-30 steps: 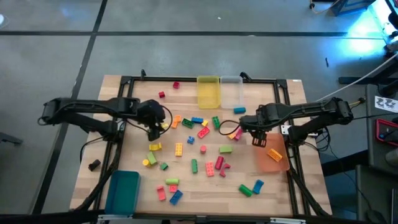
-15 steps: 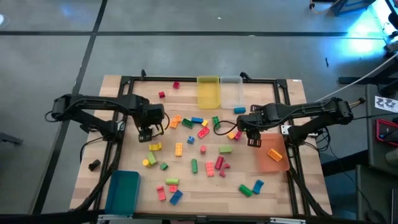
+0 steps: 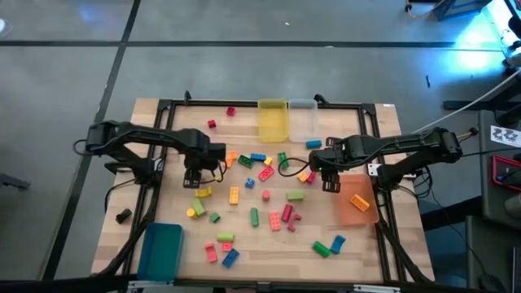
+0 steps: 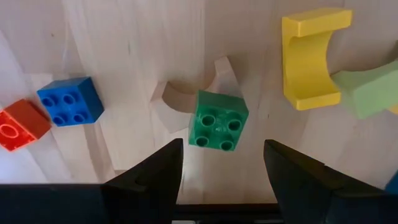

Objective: Sort blocks by size
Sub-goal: Put the green square game piece into the blue bin

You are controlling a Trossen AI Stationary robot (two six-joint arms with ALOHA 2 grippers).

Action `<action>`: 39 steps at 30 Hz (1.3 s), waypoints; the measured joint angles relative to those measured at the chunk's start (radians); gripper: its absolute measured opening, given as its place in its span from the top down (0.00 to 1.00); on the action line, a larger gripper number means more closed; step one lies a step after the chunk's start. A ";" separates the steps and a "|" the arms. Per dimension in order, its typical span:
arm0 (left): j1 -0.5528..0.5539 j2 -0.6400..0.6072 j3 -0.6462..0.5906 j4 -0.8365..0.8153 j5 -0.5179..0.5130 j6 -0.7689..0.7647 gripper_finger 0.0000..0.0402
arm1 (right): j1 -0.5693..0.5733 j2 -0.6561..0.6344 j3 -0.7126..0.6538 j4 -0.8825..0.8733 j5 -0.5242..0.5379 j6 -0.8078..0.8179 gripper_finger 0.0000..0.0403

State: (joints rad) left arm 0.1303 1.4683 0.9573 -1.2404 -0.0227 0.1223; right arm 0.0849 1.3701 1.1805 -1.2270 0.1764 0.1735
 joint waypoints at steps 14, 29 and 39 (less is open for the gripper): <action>0.000 0.020 -0.001 0.015 0.000 -0.006 0.48 | 0.000 0.000 0.000 0.000 0.000 0.001 0.45; 0.000 0.020 -0.002 0.048 0.010 0.016 0.48 | 0.000 0.000 0.000 0.000 0.000 0.004 0.45; 0.000 0.100 -0.003 0.044 0.012 0.014 0.48 | 0.000 0.000 0.000 0.000 -0.001 0.004 0.45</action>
State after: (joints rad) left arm 0.1307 1.5685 0.9546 -1.1962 -0.0105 0.1362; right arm 0.0849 1.3705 1.1805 -1.2274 0.1757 0.1776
